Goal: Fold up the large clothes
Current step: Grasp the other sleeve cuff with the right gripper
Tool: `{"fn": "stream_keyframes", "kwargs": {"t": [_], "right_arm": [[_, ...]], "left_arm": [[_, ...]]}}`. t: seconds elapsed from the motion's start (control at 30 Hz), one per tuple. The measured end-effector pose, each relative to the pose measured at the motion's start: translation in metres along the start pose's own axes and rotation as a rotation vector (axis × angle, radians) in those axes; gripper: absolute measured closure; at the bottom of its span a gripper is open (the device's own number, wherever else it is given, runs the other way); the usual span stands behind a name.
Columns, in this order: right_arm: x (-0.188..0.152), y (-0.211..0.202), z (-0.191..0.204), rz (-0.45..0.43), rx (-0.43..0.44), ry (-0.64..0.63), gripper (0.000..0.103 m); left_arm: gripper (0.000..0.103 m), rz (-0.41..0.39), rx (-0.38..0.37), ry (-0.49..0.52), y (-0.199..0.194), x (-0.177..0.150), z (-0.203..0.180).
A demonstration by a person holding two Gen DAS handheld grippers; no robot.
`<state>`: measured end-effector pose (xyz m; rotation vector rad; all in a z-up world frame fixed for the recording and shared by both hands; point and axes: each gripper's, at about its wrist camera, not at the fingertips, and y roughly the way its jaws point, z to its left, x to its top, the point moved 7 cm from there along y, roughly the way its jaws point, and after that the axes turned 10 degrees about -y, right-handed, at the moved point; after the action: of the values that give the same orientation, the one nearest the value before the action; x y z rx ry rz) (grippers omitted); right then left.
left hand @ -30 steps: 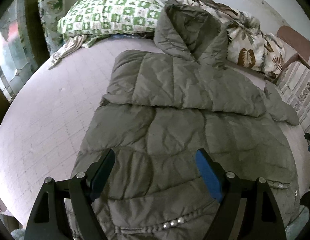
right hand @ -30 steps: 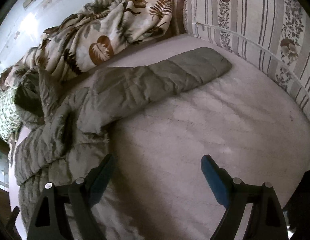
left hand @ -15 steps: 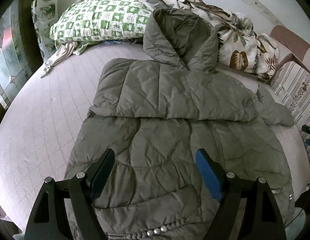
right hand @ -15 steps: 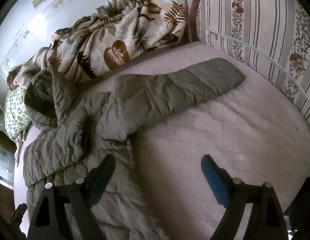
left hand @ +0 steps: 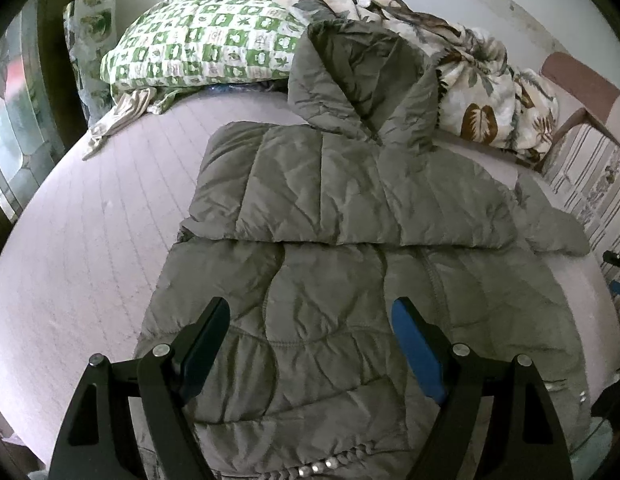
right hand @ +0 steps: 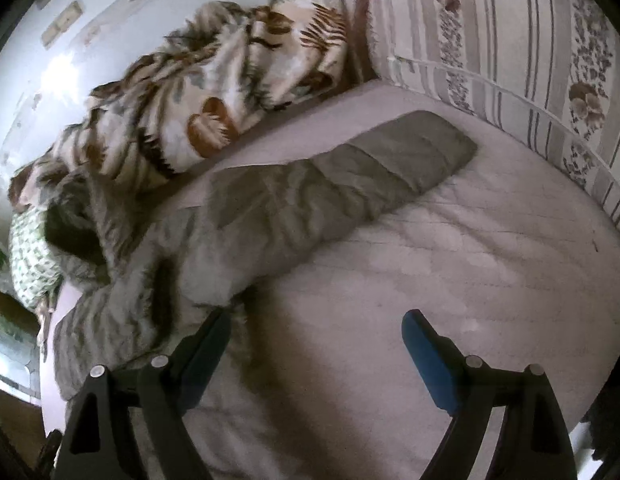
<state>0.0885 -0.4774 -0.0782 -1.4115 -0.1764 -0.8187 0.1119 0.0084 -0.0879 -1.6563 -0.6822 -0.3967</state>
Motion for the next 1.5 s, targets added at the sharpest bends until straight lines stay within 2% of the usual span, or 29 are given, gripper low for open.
{"fn": "stream_keyframes", "kwargs": {"t": [0.13,0.3,0.53,0.63,0.73,0.77,0.8,0.83,0.93,1.1,1.2,1.37,1.5], "right_arm": [[0.014,0.027,-0.044,0.025,-0.005,0.071,0.014],[0.041,0.065,-0.103,0.03,0.024,0.233,0.014],[0.085,0.124,-0.129,0.045,0.052,0.365,0.014],[0.094,0.151,-0.131,0.059,0.058,0.419,0.019],[0.106,0.165,-0.132,0.035,0.011,0.431,0.023],[0.109,0.168,-0.133,0.033,-0.02,0.417,0.042],[0.113,0.169,-0.134,0.033,-0.062,0.394,0.07],[0.115,0.171,-0.134,0.027,-0.053,0.39,0.072],[0.122,0.163,-0.129,-0.01,-0.037,0.363,0.087],[0.145,0.114,-0.086,-0.144,-0.045,0.168,0.091],[0.159,0.073,-0.035,-0.22,0.004,0.032,0.091],[0.162,0.012,0.08,-0.294,0.142,-0.202,0.091],[0.136,-0.021,0.186,-0.293,0.305,-0.371,0.091]], "left_arm": [[0.02,-0.002,0.03,-0.002,0.005,0.003,0.002],[0.02,-0.004,0.075,0.025,0.015,0.008,0.002],[0.02,-0.003,0.107,-0.014,0.033,0.014,0.005],[0.02,0.004,0.13,-0.013,0.039,0.016,0.006],[0.02,0.005,0.144,-0.012,0.041,0.019,0.009],[0.02,0.002,0.148,-0.01,0.041,0.019,0.01],[0.02,0.002,0.15,-0.009,0.041,0.02,0.011],[0.02,0.002,0.152,-0.007,0.042,0.02,0.012],[0.02,0.003,0.157,-0.002,0.041,0.02,0.016],[0.02,-0.01,0.149,-0.002,0.031,0.022,0.027],[0.02,-0.024,0.136,-0.033,0.021,0.024,0.038],[0.02,-0.038,0.129,-0.097,0.006,0.02,0.06],[0.02,-0.052,0.123,-0.124,-0.009,0.017,0.074]]}}
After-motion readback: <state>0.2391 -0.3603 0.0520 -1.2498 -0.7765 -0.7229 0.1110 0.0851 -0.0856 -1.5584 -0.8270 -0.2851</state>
